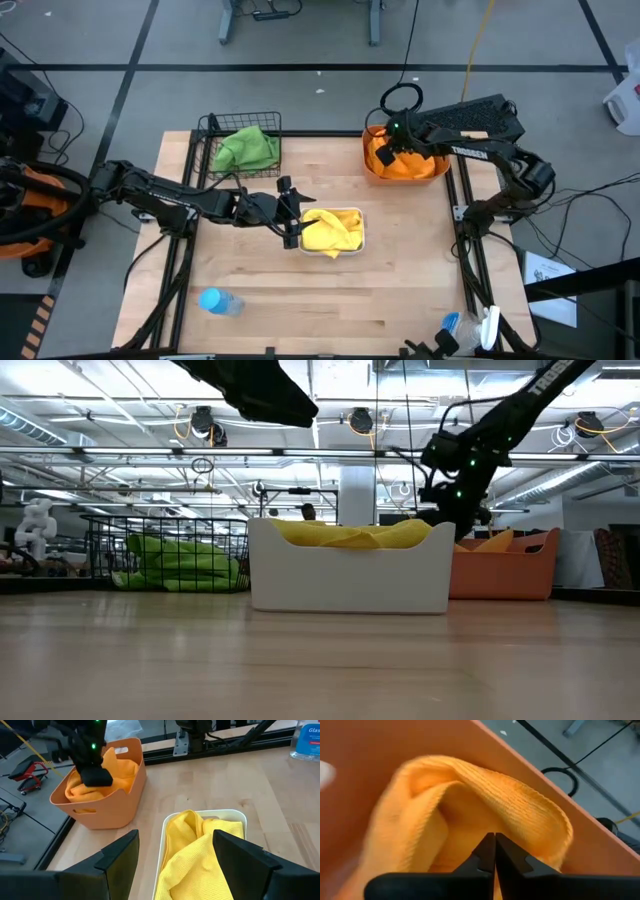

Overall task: Sort microfiber towel by color & place in baskets
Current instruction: Put the orange microfiber towel into the orange bin, then return to Home Position

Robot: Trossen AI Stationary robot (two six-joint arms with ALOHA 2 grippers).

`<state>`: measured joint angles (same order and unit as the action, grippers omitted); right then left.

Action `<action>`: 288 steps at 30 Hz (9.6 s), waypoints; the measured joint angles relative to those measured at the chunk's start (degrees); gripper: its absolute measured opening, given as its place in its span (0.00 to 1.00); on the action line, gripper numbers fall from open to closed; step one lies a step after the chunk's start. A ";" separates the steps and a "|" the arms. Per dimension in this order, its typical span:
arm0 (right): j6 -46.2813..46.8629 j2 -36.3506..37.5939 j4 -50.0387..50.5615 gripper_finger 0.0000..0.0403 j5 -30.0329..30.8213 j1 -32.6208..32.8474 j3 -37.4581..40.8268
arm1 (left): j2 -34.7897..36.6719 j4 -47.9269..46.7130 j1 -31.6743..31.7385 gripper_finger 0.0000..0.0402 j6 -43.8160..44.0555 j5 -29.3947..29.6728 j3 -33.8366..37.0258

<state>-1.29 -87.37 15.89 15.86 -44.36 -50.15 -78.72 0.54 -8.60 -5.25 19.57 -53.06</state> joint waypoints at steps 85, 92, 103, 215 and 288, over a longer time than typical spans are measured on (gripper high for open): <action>-10.22 43.66 -41.39 0.00 -18.46 38.86 44.80 | 29.04 23.27 -4.48 0.02 3.86 6.25 41.62; -7.75 43.64 -42.31 0.00 -23.56 38.86 46.63 | 36.77 28.34 -4.66 0.02 3.61 4.80 50.10; -4.45 43.66 -45.52 0.00 -23.56 38.80 49.35 | 43.84 24.49 -4.66 0.02 2.95 4.26 52.65; -2.59 86.57 -16.82 0.00 -16.00 55.67 49.27 | 78.68 1.63 1.23 0.00 -4.33 -9.43 52.74; -3.95 86.57 -17.20 0.00 -15.98 48.37 49.33 | 78.68 0.22 12.90 0.00 3.32 -21.44 52.81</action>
<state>-5.23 -0.80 -1.30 -0.12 4.01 -0.82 -0.03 0.75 4.30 -1.93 -1.87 -0.25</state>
